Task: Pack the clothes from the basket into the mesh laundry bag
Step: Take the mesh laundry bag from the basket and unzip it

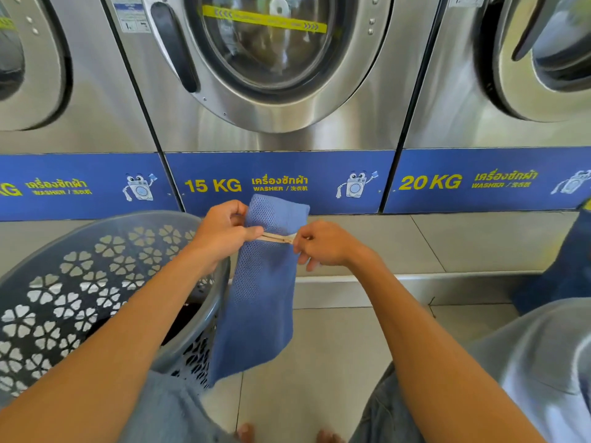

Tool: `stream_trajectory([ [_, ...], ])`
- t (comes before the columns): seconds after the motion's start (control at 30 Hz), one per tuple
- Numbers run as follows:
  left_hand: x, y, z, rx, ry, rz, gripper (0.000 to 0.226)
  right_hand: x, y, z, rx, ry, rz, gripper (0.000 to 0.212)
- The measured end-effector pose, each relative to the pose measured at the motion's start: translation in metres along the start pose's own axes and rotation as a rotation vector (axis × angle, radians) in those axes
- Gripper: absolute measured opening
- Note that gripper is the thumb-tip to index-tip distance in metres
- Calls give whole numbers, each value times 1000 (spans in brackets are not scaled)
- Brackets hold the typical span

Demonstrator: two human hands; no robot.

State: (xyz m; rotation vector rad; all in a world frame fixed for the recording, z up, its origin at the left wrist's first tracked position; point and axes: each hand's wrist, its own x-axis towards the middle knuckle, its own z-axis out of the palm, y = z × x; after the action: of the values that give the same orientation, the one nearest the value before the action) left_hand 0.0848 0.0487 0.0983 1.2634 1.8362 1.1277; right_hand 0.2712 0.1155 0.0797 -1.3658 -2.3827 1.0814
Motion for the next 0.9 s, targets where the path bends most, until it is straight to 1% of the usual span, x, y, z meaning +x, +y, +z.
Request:
stream_trajectory([
  [0.1,6,-10,-14,47,79,28,19,8,27,-6,-103,8,88,29],
  [0.17,8,-15,-25,81,126,34,17,11,49,-14,-182,4,156,22],
  [0.2,8,-18,-29,101,147,33,16,12,58,-18,-208,-8,199,18],
  [0.3,11,-23,-36,136,181,43,18,7,84,-34,-237,-60,386,19],
  [0.37,13,-22,-29,117,145,63,26,3,95,-42,-179,-3,504,20],
  [0.43,12,-16,-18,156,86,100,28,-2,99,-49,-244,121,545,28],
  [0.47,12,-13,-12,168,46,111,24,-3,101,-51,-305,189,511,39],
  [0.5,11,-10,-6,161,-3,115,21,-4,100,-52,-328,228,439,57],
  [0.53,9,-7,-1,142,-55,119,19,-6,97,-53,-301,237,316,78],
  [0.57,6,-4,3,117,-110,130,20,-10,88,-53,-249,217,181,94],
  [0.6,4,-2,7,103,-163,136,22,-14,78,-52,-221,165,58,101],
  [0.63,1,0,11,87,-212,136,23,-17,67,-48,-225,104,-24,97],
  [0.67,-1,2,14,78,-245,125,20,-19,58,-43,-243,57,-60,85],
  [0.73,-5,4,19,59,-254,113,17,-19,45,-30,-302,11,-29,48],
  [0.77,-6,4,20,53,-227,115,17,-19,41,-25,-333,3,-8,33],
  [0.8,-6,4,21,71,-173,122,16,-19,38,-23,-353,16,-4,25],
  [0.9,-1,1,21,201,103,145,17,-21,34,-29,-312,163,-45,24],
])
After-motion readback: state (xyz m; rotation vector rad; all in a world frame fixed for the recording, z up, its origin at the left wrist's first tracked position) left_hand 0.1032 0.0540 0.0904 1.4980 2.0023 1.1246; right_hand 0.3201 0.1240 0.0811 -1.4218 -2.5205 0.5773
